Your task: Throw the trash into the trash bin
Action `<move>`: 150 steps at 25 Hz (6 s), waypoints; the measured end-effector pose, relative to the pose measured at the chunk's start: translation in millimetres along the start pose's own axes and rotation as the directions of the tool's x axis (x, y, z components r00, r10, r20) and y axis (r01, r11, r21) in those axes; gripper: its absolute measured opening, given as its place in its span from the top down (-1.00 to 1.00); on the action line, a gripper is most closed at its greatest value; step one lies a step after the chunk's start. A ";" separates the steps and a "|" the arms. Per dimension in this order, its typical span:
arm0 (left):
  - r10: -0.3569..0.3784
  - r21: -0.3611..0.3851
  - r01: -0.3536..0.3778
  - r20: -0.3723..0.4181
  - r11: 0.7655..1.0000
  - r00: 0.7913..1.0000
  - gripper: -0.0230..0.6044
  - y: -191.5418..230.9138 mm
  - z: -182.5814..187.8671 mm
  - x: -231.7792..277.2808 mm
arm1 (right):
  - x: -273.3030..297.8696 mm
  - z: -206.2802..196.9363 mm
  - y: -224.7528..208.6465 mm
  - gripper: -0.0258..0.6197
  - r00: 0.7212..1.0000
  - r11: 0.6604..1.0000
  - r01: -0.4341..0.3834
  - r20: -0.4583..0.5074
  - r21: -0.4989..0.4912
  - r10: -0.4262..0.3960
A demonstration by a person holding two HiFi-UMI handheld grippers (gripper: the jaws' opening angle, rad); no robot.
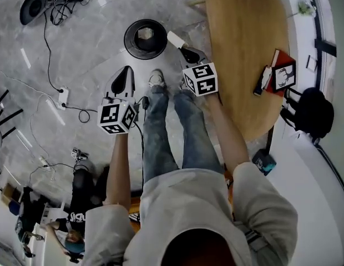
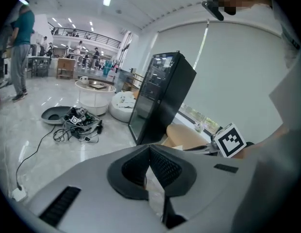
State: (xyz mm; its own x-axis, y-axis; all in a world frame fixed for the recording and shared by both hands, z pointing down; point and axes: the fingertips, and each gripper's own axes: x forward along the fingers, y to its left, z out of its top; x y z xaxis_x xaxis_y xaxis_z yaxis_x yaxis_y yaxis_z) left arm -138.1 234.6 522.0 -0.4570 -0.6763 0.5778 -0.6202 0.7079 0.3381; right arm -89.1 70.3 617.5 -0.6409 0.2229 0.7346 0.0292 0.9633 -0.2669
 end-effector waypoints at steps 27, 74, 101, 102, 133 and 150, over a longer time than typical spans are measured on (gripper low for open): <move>0.151 -0.126 -0.144 0.049 0.982 0.987 0.87 77.0 -36.4 -67.6 | 82.3 -28.1 89.3 0.24 0.981 0.981 -0.121 -0.169 -0.152 0.095; -0.475 0.301 0.594 -0.386 0.746 0.791 0.87 -359.1 -76.4 115.9 | -269.6 -285.0 -267.6 0.05 0.808 0.616 0.558 -0.195 0.556 -0.556; -0.431 0.295 0.546 -0.374 0.784 0.821 0.87 -337.3 -76.2 118.9 | -240.6 -281.8 -266.3 0.29 0.828 0.677 0.547 -0.198 0.492 -0.525; -0.432 0.293 0.544 -0.370 0.786 0.823 0.87 -335.8 -74.9 118.3 | -242.8 -274.5 -262.2 0.29 0.828 0.682 0.544 -0.180 0.489 -0.531; -0.089 0.053 0.092 -0.045 0.994 0.995 0.87 -48.4 2.8 25.5 | -52.9 -25.9 -25.9 0.29 0.993 0.993 0.117 0.023 -0.012 -0.117; 0.129 -0.126 -0.126 0.017 0.984 0.991 0.87 77.7 -24.1 -44.9 | 72.6 -44.4 55.1 0.29 0.977 0.991 -0.032 -0.212 -0.131 0.004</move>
State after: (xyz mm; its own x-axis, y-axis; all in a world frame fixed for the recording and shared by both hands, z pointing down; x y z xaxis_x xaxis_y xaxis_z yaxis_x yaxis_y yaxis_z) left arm -150.4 324.9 540.2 -0.5443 -0.5825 0.6037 -0.4725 0.8075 0.3532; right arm -100.0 146.3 683.8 -0.4639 0.2533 0.8489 0.1499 0.9669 -0.2066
